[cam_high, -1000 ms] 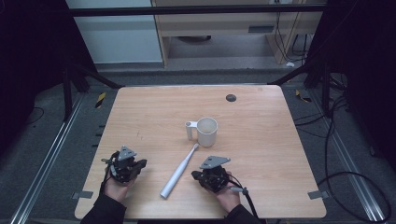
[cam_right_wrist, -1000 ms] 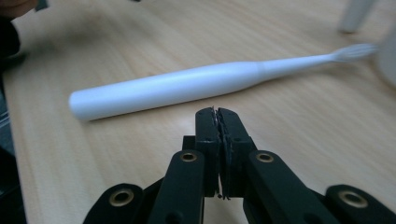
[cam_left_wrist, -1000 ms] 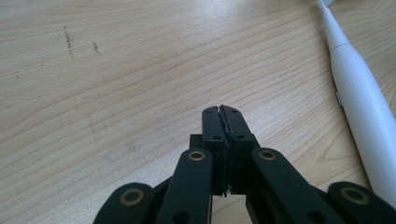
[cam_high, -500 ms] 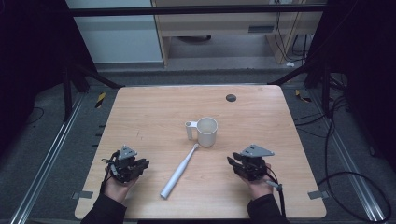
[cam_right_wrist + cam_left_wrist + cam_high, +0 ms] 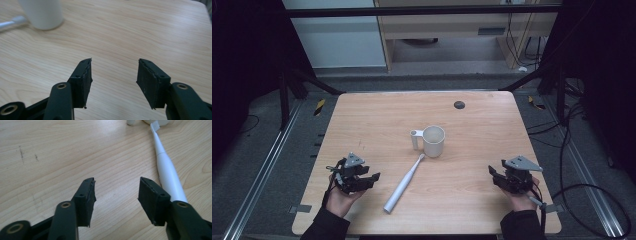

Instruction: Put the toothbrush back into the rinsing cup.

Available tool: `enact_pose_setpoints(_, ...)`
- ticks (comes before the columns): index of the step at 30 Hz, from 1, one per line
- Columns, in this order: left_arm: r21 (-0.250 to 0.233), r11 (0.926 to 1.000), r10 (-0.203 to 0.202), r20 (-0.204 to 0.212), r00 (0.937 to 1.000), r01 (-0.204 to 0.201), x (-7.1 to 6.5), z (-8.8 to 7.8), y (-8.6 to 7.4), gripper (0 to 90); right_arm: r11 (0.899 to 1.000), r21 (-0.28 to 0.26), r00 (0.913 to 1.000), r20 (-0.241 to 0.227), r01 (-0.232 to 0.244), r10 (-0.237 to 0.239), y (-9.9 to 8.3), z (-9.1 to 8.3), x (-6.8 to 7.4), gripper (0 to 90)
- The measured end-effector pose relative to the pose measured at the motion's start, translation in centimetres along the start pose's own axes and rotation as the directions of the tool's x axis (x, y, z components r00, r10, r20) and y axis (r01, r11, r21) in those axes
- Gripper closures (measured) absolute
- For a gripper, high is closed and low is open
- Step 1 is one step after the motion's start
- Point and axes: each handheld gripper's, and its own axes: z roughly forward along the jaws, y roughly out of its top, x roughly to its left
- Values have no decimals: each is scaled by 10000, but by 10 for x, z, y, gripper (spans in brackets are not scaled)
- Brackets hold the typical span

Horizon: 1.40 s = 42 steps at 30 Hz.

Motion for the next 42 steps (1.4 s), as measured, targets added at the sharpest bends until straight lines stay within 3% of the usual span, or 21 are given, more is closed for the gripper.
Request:
enact_pose_setpoints(9, -115, 9994, 331, 300, 9990, -327, -11, -1, 22, 354, 9995, 3, 9974, 659, -303, 303, -8, -4, -19, 390)
enact_pose_setpoints(17, 132, 9972, 734, 525, 9959, -741, -21, 2, 41, 336, 9997, 245, 9967, 814, -56, 36, -8, 4, -19, 372)
enact_pose_setpoints(23, 356, 9939, 1021, 602, 9930, -1043, -29, 6, 55, 321, 9995, 276, 9967, 794, -169, 147, -6, 5, -19, 367)
enact_pose_setpoints(35, 975, 9817, 1557, 832, 9843, -1635, -44, 25, 69, 335, 9990, 440, 9973, 731, -115, 82, -5, 11, -17, 372)
enact_pose_setpoints(42, 1526, 9682, 1845, 991, 9778, -1981, -50, 34, 73, 347, 9988, 484, 9973, 738, -98, 62, -6, 12, -18, 373)
